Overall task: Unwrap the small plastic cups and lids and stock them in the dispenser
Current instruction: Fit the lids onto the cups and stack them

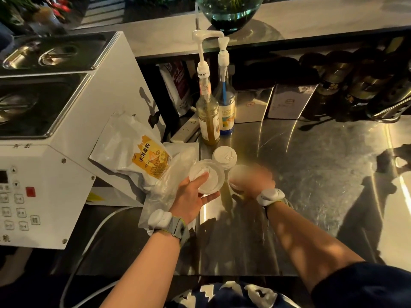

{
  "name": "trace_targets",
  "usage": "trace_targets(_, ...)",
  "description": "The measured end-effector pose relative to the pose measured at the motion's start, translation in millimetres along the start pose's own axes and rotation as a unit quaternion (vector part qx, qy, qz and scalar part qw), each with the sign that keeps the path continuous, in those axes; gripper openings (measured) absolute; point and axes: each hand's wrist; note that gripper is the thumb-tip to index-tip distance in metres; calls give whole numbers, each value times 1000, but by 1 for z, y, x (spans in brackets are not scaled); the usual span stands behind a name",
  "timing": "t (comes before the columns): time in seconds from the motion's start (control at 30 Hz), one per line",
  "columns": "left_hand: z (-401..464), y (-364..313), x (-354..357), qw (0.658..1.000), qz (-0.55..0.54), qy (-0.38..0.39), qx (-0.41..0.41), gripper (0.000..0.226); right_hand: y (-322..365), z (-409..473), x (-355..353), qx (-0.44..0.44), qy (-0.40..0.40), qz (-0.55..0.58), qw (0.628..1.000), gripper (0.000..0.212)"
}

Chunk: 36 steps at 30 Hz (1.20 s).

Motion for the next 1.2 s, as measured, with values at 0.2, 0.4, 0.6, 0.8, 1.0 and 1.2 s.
trace_targets(0.2, -1, 9, -3, 999, 36, 1, -5, 48, 11, 4, 5, 14, -10, -33, 999, 114)
trace_targets(0.4, -5, 8, 0, 1000, -15, -6, -16, 43, 22, 11, 14, -26, 1, -125, 992, 113)
trace_targets(0.6, -11, 7, -2, 1000, -21, -14, -17, 42, 14, 13, 9, -57, -1, -129, 990, 94)
trace_targets(0.8, -12, 6, -2, 1000, -1, -16, -11, 45, 7, 15, 3, -27, 20, -21, 999, 100)
trace_targets(1.0, -12, 9, 5, 1000, 8, -7, -20, 27, -5, 18, 0, 12, 44, 172, 984, 96)
trace_targets(1.2, -12, 18, 10, 999, 25, 6, -37, 32, 3, -6, -15, -65, 118, 498, 856, 54)
Point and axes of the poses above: each hand's wrist, its own z-axis towards the middle knuckle, its own x-axis out of the palm, y = z × x, and after that the axes turned 3 degrees about y, right-handed
